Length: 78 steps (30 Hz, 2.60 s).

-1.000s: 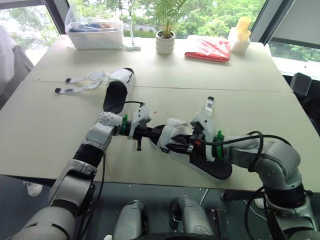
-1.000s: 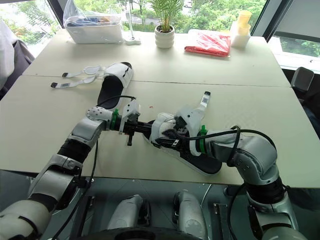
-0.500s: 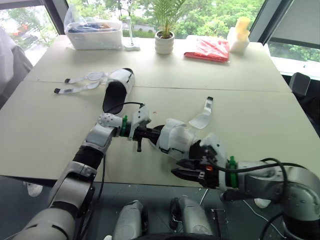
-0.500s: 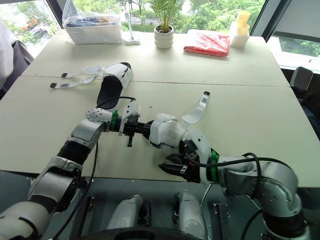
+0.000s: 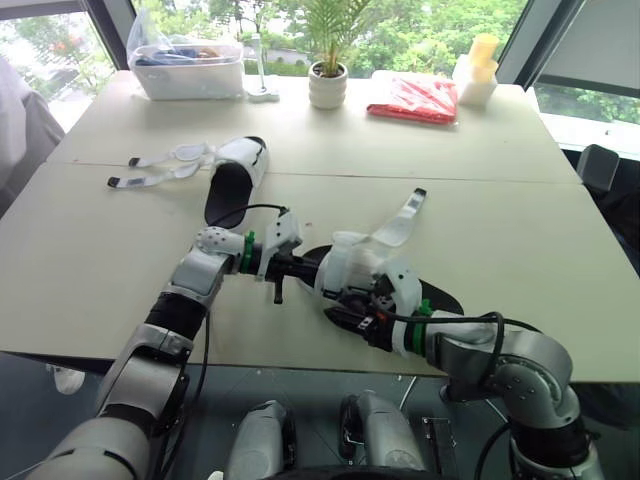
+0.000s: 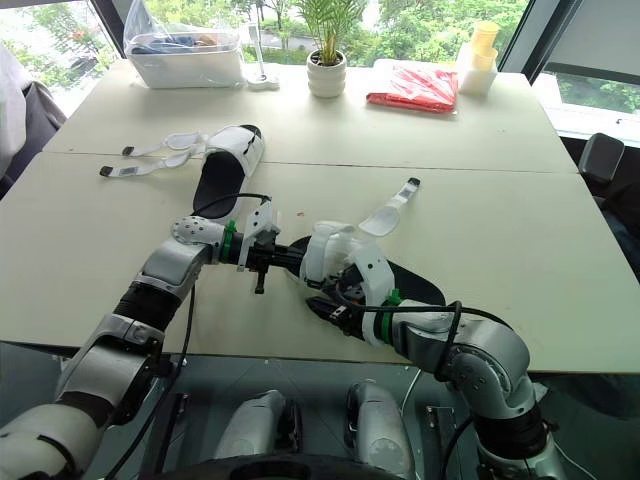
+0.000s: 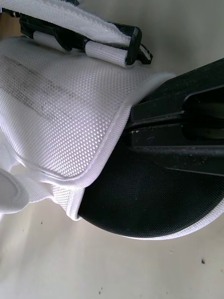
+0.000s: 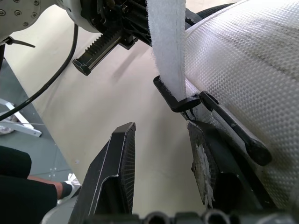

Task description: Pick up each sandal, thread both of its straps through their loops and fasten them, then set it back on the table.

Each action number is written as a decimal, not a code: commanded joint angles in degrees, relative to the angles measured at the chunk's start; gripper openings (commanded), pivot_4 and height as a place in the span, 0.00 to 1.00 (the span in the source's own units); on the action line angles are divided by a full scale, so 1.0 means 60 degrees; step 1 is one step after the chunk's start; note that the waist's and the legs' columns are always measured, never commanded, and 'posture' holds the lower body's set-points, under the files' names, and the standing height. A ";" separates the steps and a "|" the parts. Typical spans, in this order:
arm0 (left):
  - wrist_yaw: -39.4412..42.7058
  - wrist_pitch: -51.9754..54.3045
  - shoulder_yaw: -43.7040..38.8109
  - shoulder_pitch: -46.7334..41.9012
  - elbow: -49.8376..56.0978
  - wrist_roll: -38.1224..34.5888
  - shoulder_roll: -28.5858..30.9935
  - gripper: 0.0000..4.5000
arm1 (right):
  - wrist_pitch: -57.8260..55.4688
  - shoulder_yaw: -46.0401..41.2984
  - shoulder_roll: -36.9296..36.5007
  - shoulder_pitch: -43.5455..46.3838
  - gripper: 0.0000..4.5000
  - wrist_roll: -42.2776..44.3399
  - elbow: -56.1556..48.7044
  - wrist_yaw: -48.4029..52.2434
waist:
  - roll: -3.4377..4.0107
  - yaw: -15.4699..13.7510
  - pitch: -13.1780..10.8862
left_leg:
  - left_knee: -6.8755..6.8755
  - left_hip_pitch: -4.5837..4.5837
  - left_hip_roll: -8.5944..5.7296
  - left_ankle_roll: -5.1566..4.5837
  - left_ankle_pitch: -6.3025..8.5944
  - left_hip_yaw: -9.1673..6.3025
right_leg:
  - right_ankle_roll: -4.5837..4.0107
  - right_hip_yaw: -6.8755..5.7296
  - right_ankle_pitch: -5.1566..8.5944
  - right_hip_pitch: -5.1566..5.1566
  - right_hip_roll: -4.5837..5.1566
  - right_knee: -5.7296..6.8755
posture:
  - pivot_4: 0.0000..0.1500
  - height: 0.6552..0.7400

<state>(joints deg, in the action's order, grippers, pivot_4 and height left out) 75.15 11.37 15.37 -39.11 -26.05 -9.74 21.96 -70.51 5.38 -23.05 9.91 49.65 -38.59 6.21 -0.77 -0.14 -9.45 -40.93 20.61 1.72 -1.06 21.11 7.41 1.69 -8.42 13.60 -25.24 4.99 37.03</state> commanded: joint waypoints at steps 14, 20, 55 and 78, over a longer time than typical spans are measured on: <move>0.0077 -0.0133 0.0139 -0.0018 -0.0125 0.0205 -0.0128 0.00 | 0.0082 -0.1271 -0.0204 -0.0105 0.41 -0.0079 -0.0370 -0.0177 | 0.0000 -0.0022 0.0000 | 0.0001 0.0004 0.0000 -0.0002 0.0001 -0.0001 | 0.0000 0.0000 0.0000 -0.0001 0.0000 -0.0005 | 1.00 0.87; 0.0054 -0.0187 0.0152 -0.0099 -0.0242 0.0240 -0.0190 0.00 | 0.0525 -0.0896 -0.0155 0.0330 0.41 -0.0259 -0.0056 0.0345 | 0.0000 -0.0001 0.0000 | 0.0001 0.0002 0.0001 -0.0002 0.0001 0.0000 | 0.0000 0.0000 0.0000 -0.0002 -0.0002 -0.0003 | 1.00 0.87; 0.0058 -0.0238 0.0079 -0.0171 -0.0334 0.0285 -0.0157 0.00 | 0.1335 0.0007 0.0703 0.0135 0.62 -0.1489 0.0900 0.1420 | 0.0000 0.0171 0.0000 | 0.0004 -0.0013 0.0007 0.0005 -0.0003 0.0001 | 0.0000 0.0005 0.0000 0.0001 -0.0004 0.0008 | 1.00 0.87; 0.0025 -0.0279 0.0030 -0.0143 -0.0342 0.0369 -0.0206 0.00 | 0.1290 -0.0507 0.1572 0.0677 0.09 -0.1659 0.1933 0.1091 | 0.0000 0.0207 0.0000 | 0.0005 -0.0016 0.0008 0.0014 -0.0008 0.0003 | -0.0001 0.0006 -0.0001 0.0000 -0.0005 0.0014 | 1.00 0.87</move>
<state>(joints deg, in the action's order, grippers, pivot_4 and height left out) 74.29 9.65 13.78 -40.32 -28.43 -7.98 21.75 -64.35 2.64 -14.92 12.49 39.61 -26.51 13.09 -0.77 1.10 -9.44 -40.90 20.52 1.77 -0.97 21.06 7.42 1.68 -8.38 13.60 -25.23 4.96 37.11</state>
